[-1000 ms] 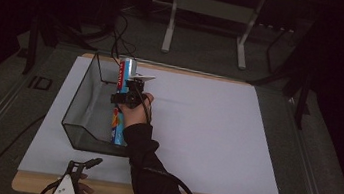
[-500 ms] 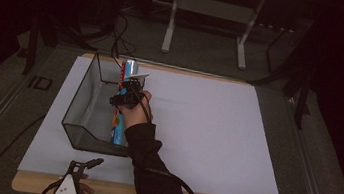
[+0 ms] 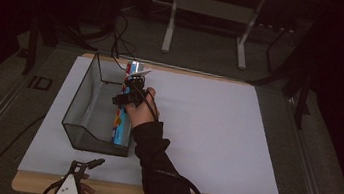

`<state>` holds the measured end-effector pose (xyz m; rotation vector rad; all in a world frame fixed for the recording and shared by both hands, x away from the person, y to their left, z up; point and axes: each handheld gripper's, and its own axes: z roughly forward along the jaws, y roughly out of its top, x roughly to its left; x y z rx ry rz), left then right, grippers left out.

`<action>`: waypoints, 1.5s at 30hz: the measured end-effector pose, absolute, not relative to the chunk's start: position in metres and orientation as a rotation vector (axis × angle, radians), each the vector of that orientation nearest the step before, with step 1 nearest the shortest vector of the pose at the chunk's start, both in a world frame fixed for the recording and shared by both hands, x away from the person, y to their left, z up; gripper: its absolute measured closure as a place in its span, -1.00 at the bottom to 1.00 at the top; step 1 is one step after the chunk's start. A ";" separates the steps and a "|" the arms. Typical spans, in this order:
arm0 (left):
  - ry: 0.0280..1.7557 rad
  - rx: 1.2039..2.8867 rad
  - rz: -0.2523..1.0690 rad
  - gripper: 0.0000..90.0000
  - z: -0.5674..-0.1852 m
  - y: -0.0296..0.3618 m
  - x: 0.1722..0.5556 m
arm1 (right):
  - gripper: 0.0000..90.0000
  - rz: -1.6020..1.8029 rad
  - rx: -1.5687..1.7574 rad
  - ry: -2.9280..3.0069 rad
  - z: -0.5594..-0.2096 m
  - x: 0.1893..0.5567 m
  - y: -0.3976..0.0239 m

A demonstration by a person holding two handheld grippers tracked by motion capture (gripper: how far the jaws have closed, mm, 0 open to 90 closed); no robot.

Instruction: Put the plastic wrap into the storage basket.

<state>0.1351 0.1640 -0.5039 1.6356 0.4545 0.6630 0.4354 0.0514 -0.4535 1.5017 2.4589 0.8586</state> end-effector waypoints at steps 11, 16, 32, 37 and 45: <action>0.454 1.648 0.662 -1.00 -0.505 0.161 0.137 | -0.69 0.926 1.405 2.472 -0.429 0.428 0.023; 0.453 1.652 0.659 -1.00 -0.505 0.160 0.137 | -0.69 0.941 1.366 2.459 -0.424 0.424 0.004; 0.448 1.668 0.640 -1.00 -0.508 0.155 0.141 | -0.69 0.997 1.259 2.398 -0.408 0.401 -0.075; 0.449 1.669 0.643 -1.00 -0.508 0.154 0.141 | -0.68 1.009 1.269 2.406 -0.413 0.392 -0.101; 0.448 1.675 0.645 -1.00 -0.509 0.153 0.141 | -0.68 1.037 1.250 2.375 -0.419 0.372 -0.138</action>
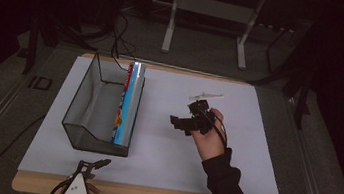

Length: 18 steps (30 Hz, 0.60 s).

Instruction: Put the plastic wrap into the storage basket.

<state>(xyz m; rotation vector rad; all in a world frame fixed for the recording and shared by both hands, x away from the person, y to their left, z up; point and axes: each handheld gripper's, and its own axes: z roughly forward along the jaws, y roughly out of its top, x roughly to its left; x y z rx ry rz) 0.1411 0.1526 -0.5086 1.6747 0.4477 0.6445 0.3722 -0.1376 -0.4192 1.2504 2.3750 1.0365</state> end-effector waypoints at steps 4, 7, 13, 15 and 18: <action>0.448 1.676 0.642 -1.00 -0.509 0.152 0.141 | -0.68 1.015 1.221 2.366 -0.425 0.361 -0.151; 0.447 1.678 0.643 -1.00 -0.509 0.151 0.141 | -0.68 1.017 1.222 2.371 -0.430 0.354 -0.160; 0.448 1.678 0.643 -1.00 -0.509 0.151 0.140 | -0.68 1.011 1.225 2.378 -0.442 0.340 -0.178; 0.447 1.680 0.642 -1.00 -0.509 0.151 0.141 | -0.68 1.009 1.216 2.381 -0.449 0.332 -0.185; 0.444 1.680 0.643 -1.00 -0.509 0.151 0.140 | -0.68 0.996 1.215 2.387 -0.454 0.325 -0.191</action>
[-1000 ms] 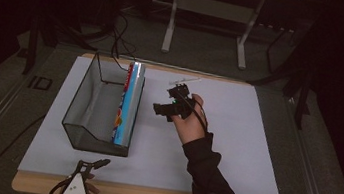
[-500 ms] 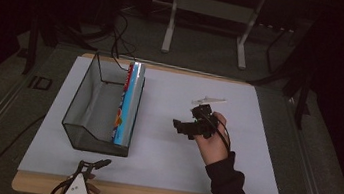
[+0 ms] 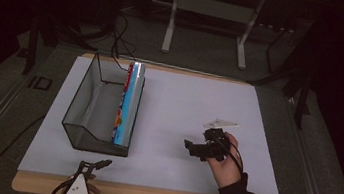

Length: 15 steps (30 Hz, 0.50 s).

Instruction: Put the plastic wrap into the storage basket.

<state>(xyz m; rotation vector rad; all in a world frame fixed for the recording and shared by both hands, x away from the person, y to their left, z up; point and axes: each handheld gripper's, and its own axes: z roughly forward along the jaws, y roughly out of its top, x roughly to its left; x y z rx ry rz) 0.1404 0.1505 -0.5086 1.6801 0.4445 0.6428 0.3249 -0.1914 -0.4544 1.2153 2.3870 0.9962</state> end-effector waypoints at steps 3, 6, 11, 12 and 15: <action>0.445 1.680 0.643 -1.00 -0.509 0.150 0.140 | -0.68 0.999 1.220 2.395 -0.459 0.318 -0.198; 0.445 1.680 0.642 -1.00 -0.509 0.150 0.140 | -0.68 0.999 1.219 2.387 -0.465 0.310 -0.204; 0.438 1.682 0.643 -1.00 -0.508 0.151 0.140 | -0.68 0.988 1.199 2.370 -0.476 0.298 -0.213; 0.437 1.681 0.642 -1.00 -0.508 0.151 0.139 | -0.68 0.991 1.197 2.360 -0.478 0.295 -0.215; 0.438 1.678 0.642 -1.00 -0.508 0.152 0.139 | -0.68 0.965 1.180 2.365 -0.484 0.291 -0.219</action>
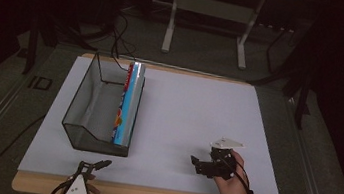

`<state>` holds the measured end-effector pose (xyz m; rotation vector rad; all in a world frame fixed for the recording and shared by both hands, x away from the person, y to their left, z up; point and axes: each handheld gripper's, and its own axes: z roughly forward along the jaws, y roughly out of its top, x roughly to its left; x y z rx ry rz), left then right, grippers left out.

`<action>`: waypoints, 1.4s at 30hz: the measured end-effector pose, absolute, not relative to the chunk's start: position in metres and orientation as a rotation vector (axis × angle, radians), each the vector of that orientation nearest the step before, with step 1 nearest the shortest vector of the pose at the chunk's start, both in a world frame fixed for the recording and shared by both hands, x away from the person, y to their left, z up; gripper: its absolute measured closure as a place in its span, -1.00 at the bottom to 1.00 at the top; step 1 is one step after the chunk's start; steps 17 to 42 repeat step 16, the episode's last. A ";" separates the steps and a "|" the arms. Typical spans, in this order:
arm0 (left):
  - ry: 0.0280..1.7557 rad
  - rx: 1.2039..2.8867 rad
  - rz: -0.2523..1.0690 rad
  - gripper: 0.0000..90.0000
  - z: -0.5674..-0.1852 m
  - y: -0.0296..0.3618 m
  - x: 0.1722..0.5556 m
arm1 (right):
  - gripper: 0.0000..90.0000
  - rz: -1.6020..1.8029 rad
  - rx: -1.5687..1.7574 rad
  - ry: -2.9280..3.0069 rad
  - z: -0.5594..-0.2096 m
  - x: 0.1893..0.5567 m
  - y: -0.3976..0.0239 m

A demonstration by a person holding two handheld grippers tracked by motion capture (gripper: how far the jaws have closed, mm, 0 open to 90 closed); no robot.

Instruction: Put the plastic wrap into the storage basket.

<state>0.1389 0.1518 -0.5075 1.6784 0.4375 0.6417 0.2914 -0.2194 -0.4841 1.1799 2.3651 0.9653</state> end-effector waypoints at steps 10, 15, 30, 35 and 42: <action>0.434 1.676 0.641 -1.00 -0.507 0.152 0.139 | -0.68 0.978 1.201 2.337 -0.492 0.286 -0.232; 0.437 1.673 0.643 -1.00 -0.506 0.152 0.138 | -0.68 0.974 1.190 2.316 -0.491 0.286 -0.234; 0.437 1.673 0.643 -1.00 -0.506 0.152 0.138 | -0.68 0.974 1.190 2.316 -0.491 0.286 -0.234; 0.437 1.673 0.643 -1.00 -0.506 0.152 0.138 | -0.68 0.974 1.190 2.316 -0.491 0.286 -0.234; 0.437 1.673 0.643 -1.00 -0.506 0.152 0.138 | -0.68 0.974 1.190 2.316 -0.491 0.286 -0.234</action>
